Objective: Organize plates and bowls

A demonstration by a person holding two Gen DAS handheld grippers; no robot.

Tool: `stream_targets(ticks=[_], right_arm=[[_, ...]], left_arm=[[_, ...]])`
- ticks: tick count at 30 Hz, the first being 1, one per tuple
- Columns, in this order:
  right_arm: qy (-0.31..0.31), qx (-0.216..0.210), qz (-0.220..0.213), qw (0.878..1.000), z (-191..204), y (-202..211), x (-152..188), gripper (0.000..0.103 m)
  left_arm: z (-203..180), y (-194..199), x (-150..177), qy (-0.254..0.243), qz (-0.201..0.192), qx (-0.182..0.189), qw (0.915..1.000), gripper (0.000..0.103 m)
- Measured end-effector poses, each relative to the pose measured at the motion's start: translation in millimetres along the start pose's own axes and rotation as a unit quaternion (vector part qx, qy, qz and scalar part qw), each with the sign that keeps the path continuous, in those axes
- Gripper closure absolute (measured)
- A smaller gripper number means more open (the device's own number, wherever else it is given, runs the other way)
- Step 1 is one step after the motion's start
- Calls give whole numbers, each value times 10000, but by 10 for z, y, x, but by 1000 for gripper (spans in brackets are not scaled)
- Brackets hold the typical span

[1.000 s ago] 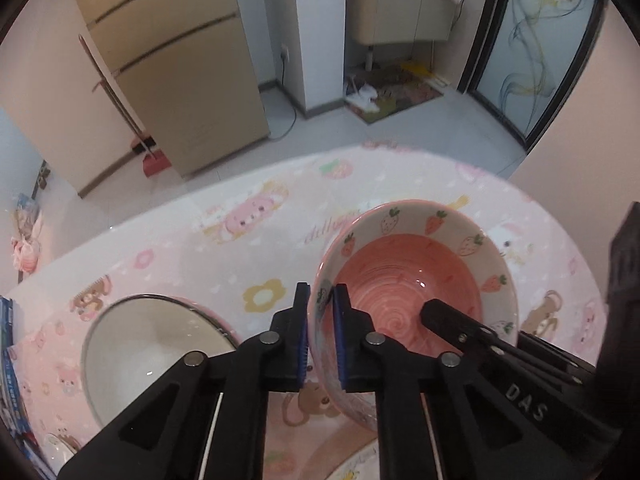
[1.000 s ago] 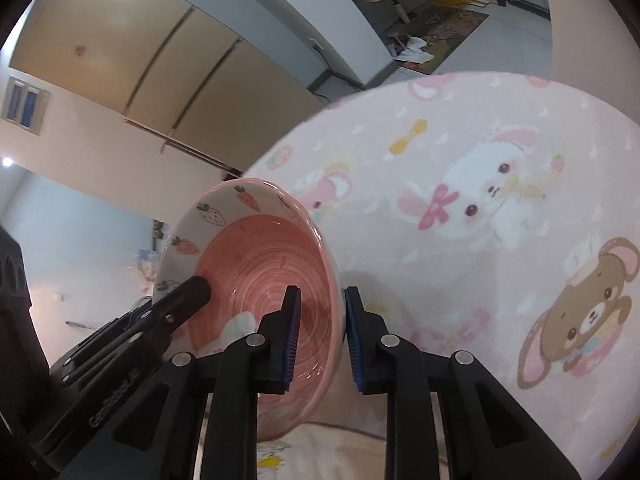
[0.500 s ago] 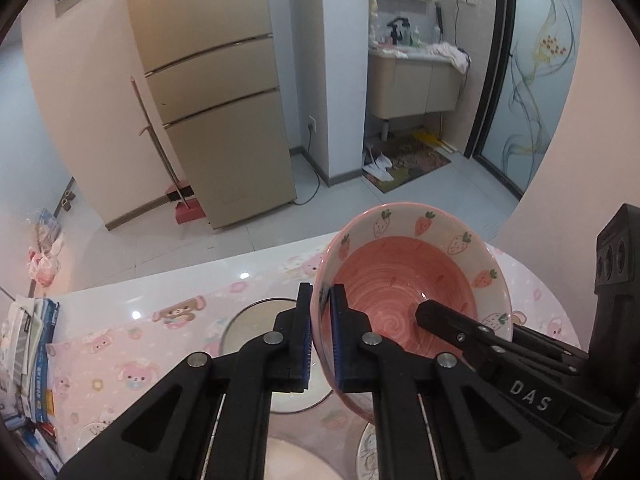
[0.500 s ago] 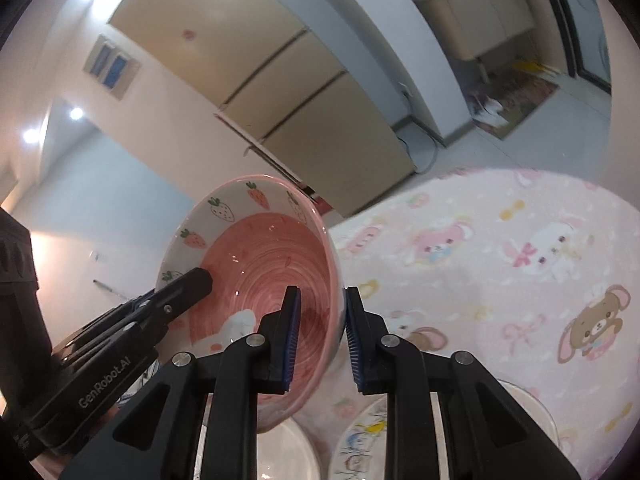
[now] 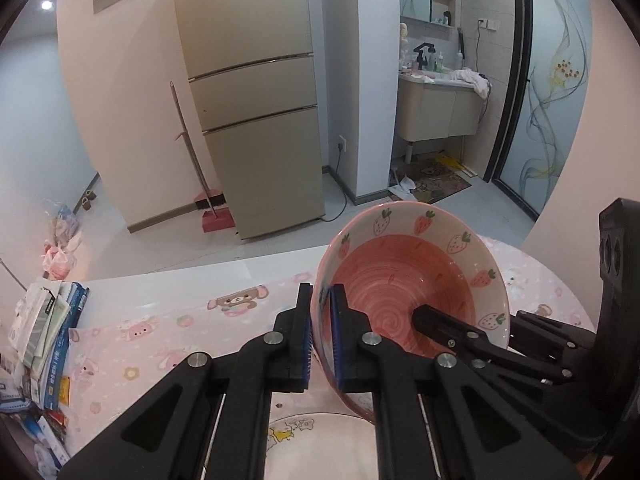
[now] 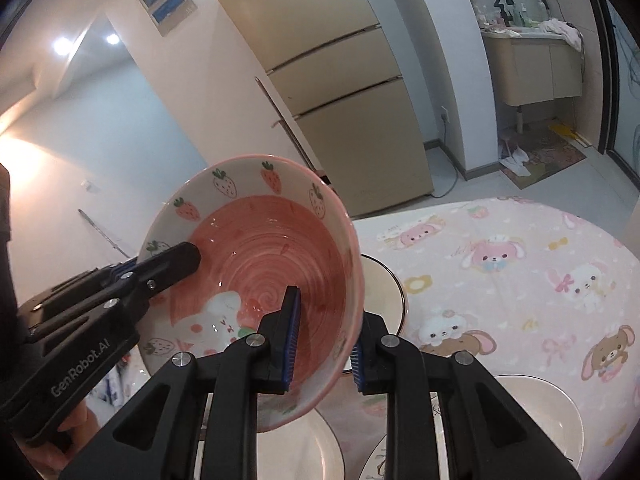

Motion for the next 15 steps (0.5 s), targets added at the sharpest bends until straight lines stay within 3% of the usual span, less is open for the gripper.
stream_targets(ticks=[15], right_arm=[[183,702,91,9973,-88,-492,151,78]], left_arm=[[214,-649,349,186,97,405,9990,93]])
Point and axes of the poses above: each gripper's, at about its wrist camera, not at the fingertips, and y roughly against the way its jaws point, z to its left, x to its underside, the point moved 5 cm from there along -y, roughly the way its jaws point, and after that the axes turned 6 degrees about x, right-handed, at the moved point
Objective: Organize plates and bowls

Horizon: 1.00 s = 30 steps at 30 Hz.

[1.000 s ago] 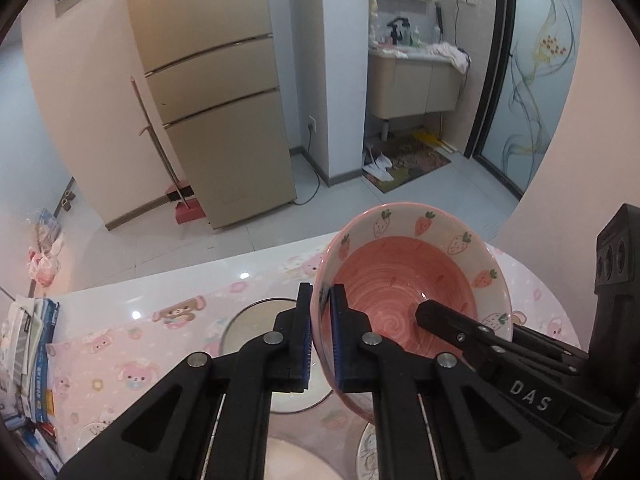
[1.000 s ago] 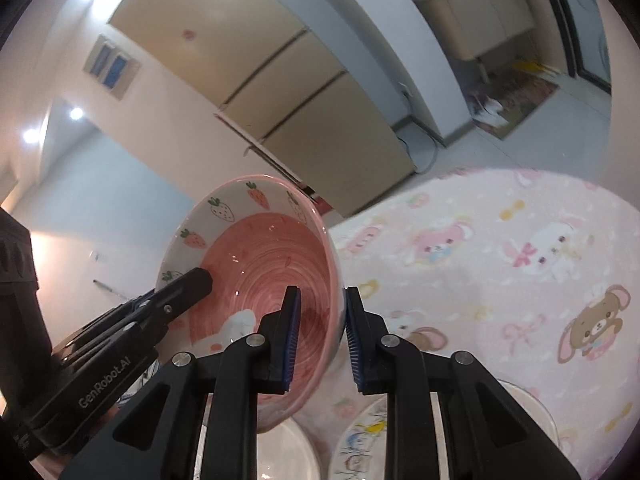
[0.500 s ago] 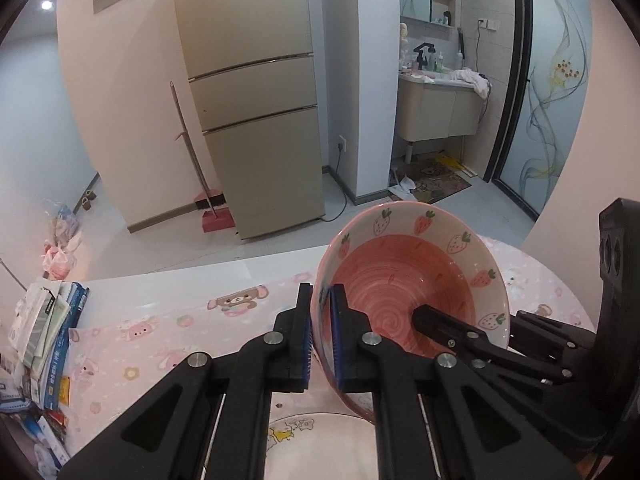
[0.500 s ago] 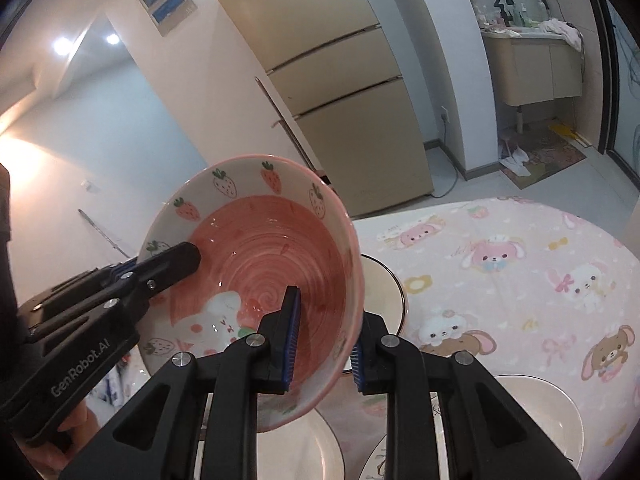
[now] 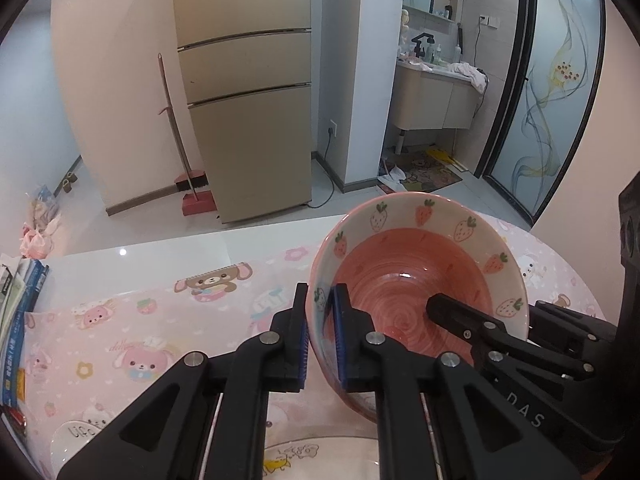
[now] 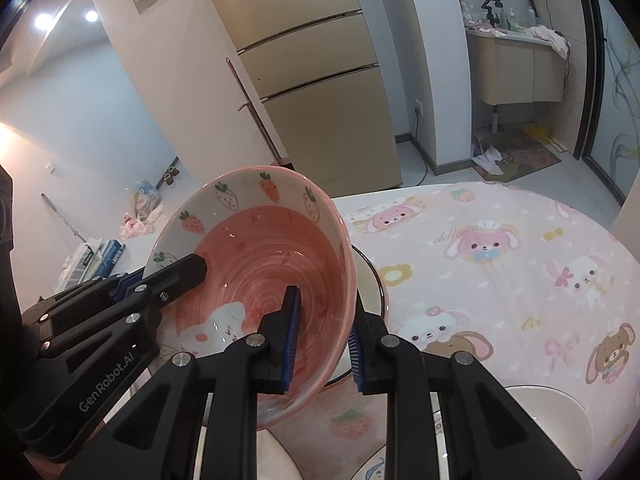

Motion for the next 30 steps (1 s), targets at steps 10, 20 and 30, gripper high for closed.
stream_targets(ticks=[10,20,30], right_arm=[[-95,226,-102,9996,-81,-220,59,78],[155,305,-157,9993,-49,-207,64,78],[314,310,-253,9987,-28,-151,38,78]], left_arm=[[-13,-285,98,-358,-98,-238,9990,90],[55,-342,190,-228,-33,-69,9997,90],[174,-404,216,217,67,492,9985,90]])
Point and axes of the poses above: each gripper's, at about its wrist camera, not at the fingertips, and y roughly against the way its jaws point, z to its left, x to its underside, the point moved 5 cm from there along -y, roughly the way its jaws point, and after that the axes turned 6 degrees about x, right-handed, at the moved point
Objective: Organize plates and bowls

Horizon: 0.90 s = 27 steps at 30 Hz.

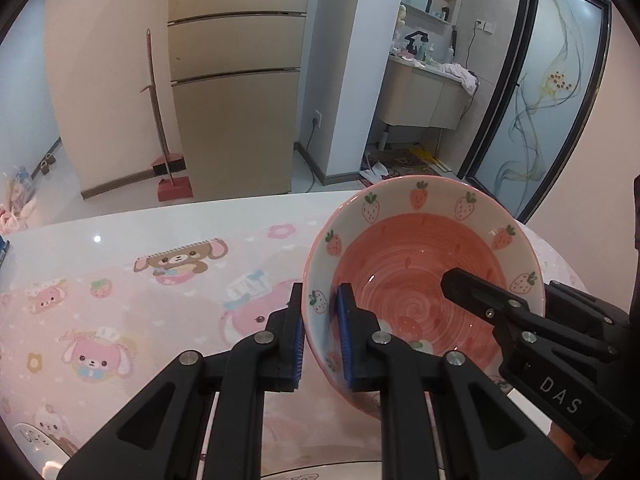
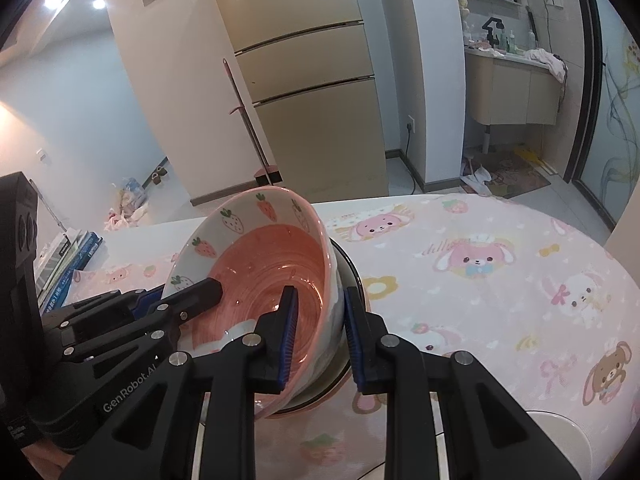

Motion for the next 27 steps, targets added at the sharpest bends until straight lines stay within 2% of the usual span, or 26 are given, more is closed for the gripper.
stream_targets(ticks=[7,10,15,19,23,27], right_arm=[[147,156,-106,9997,46,31,0,78],[299,260,-191,9990,58,21,10,85],[143,50,-251,9996,12,-5,-12,85],[416,404,-621,9964,24,22,-23,85],[487,610,-660,9948,-21,-11,-33,85],[486,611,-610,9951,-52,-18,-44,85]], left_arm=[[-43,122,-33,-84,-142,-147,9998,93],[-58,209,-63,-120,-183,-148,9996,95],[-31,300,-89,-120,-327,-113,9993,96],[-42,256,-78,-244,-335,-222,9989,96],[-77,160,-37,-364,-279,-336,9984,96],[-117,100,-9,-545,-268,-522,9968,96]])
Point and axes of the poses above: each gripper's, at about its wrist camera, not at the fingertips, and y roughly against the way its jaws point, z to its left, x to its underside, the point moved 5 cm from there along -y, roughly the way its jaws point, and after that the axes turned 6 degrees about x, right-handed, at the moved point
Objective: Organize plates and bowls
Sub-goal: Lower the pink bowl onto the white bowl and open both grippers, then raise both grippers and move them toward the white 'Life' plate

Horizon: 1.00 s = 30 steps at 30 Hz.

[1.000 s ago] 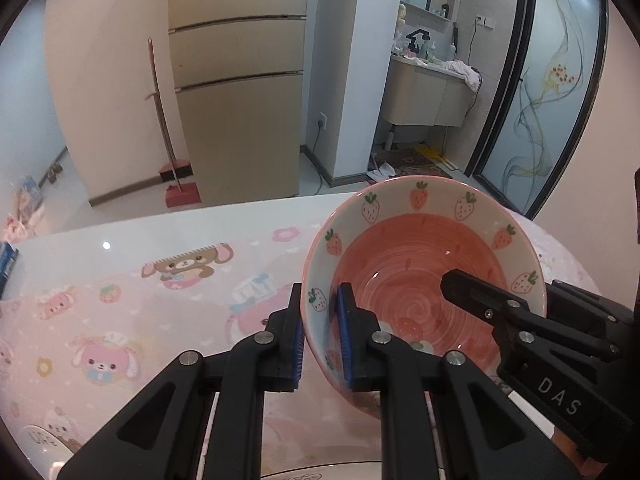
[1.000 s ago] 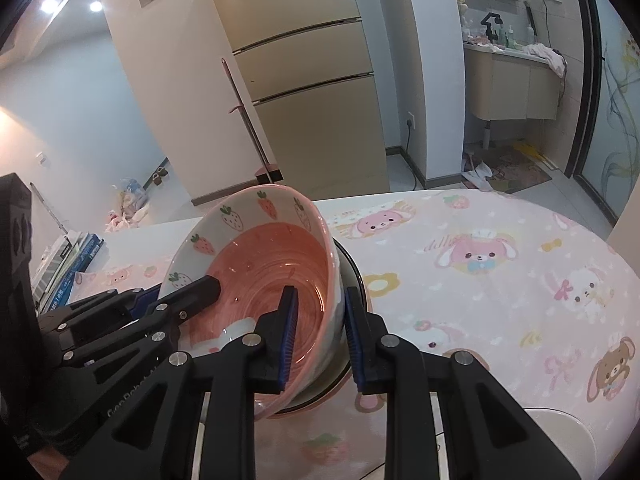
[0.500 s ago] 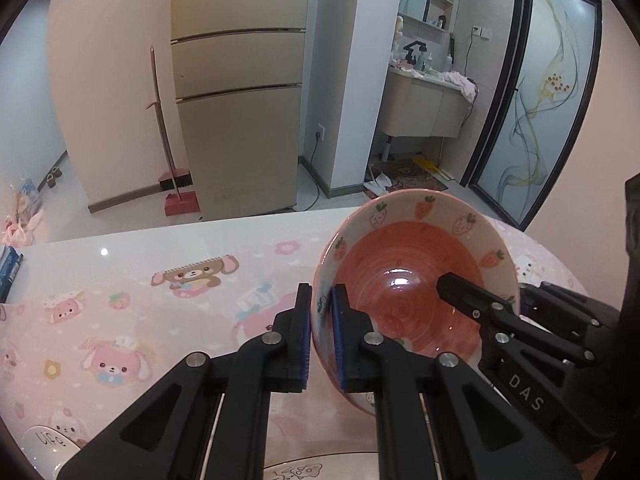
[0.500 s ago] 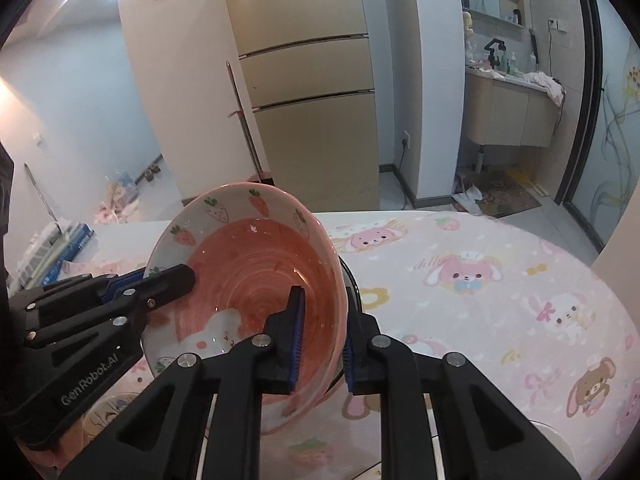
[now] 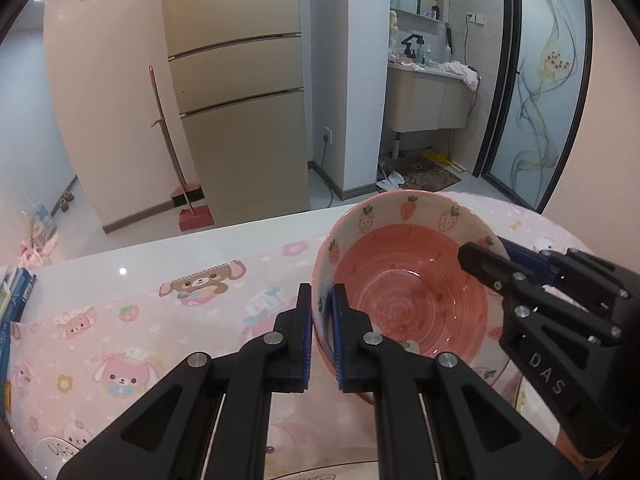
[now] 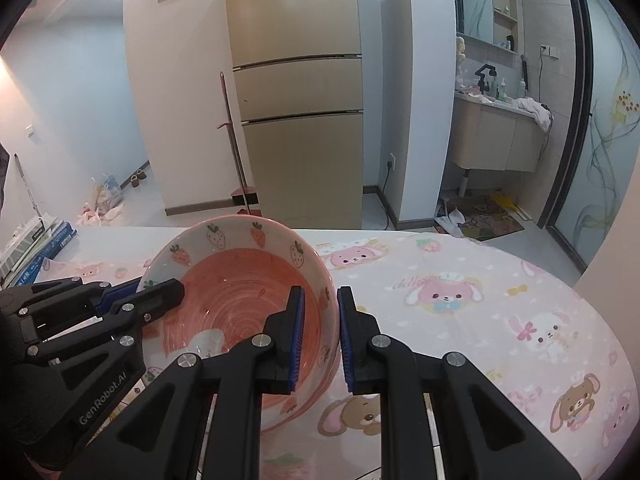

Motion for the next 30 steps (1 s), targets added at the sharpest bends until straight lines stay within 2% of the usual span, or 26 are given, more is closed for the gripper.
stream_targets(ticks=[6,8,9,10,12,15,18,20,24,27,28,30], right_arm=[[27,24,16,10000,-39,17,-5,85],[-8,-5,16,10000,-40,35,-11,85],[-26,13,-8,10000,-47,51,-22,85],[-43,27,-39,10000,-52,75,-38,85],[-64,17,-95,9999,-50,109,-71,85],[58,56,-70,9999,-59,158,-108,81],[188,191,-244,9993,-83,265,-191,69],[34,206,-410,9989,-148,366,-252,41],[-151,312,-787,9963,-247,612,-383,35],[-114,448,-1051,9934,-283,828,-482,22],[-124,486,-1230,9911,-299,949,-525,16],[-150,509,-1502,9872,-310,1141,-592,15]], left_arm=[[-19,-5,8,-132,-39,-94,9999,94],[-5,-9,1,-193,-57,-234,9995,85],[-6,-1,-6,-189,-83,-297,9993,72],[9,14,-20,-150,-145,-307,9993,55],[45,55,-37,-46,-303,-293,9991,37],[85,126,-64,20,-447,-247,9987,36],[90,284,-142,9,-744,-245,9969,29],[107,424,-200,-7,-960,-291,9950,27],[153,775,-329,-51,-1405,-396,9893,18],[182,1100,-444,-40,-1787,-364,9832,2],[195,1236,-476,-11,-1962,-357,9799,0],[222,1484,-521,27,-2266,-355,9733,0]])
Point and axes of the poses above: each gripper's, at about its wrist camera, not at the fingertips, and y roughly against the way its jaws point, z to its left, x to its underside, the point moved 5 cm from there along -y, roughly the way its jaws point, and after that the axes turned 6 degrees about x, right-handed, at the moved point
